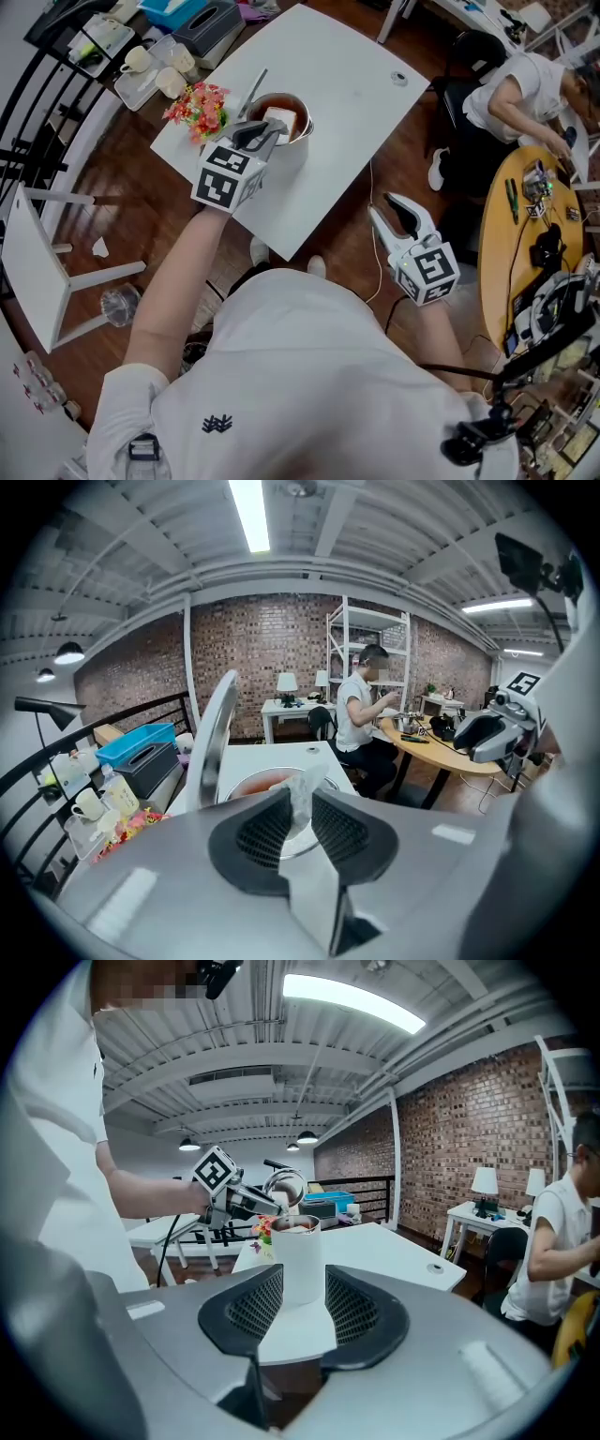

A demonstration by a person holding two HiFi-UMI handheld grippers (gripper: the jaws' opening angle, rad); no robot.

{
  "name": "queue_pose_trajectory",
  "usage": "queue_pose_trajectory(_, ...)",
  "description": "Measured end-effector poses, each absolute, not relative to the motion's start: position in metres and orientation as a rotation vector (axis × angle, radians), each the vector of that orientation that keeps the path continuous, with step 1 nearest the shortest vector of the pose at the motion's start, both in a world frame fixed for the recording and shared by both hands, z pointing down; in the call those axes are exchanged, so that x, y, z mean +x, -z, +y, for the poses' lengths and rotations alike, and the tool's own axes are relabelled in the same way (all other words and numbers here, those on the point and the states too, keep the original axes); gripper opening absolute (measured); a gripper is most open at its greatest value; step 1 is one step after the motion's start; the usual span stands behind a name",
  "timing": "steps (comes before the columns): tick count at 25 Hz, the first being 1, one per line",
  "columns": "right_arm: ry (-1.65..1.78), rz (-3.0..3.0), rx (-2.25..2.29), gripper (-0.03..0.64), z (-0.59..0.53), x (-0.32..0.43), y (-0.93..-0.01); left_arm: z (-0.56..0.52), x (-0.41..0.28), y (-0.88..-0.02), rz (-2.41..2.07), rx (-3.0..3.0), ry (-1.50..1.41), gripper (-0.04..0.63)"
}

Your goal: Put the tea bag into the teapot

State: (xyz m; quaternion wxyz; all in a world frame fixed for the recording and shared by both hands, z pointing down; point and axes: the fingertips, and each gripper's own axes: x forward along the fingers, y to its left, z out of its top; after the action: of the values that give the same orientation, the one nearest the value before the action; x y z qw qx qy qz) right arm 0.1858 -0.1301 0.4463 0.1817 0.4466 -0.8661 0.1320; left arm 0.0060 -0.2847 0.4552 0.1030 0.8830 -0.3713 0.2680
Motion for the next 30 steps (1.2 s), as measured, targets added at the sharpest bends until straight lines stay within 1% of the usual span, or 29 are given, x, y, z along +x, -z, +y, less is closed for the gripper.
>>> queue_pose_trajectory(6,-0.386,-2.425,1.272,0.13,-0.131,0.192,-0.45,-0.299,0.013,-0.475,-1.12,2.589,-0.869,0.066)
queue_pose_trajectory(19,-0.408,-2.417,1.257,0.13,-0.133,0.188,-0.451,-0.306,0.019,-0.487,-1.156,2.55,-0.927,0.071)
queue_pose_trajectory(24,-0.419,-2.413,1.268,0.13,-0.132,0.189,-0.455,-0.304,0.019,-0.487,-1.141,2.56,-0.923,0.097)
queue_pose_trajectory(30,-0.42,-2.418,1.267,0.13,-0.13,0.189,-0.455,-0.301,0.02,-0.484,-1.147,2.572,-0.923,0.106)
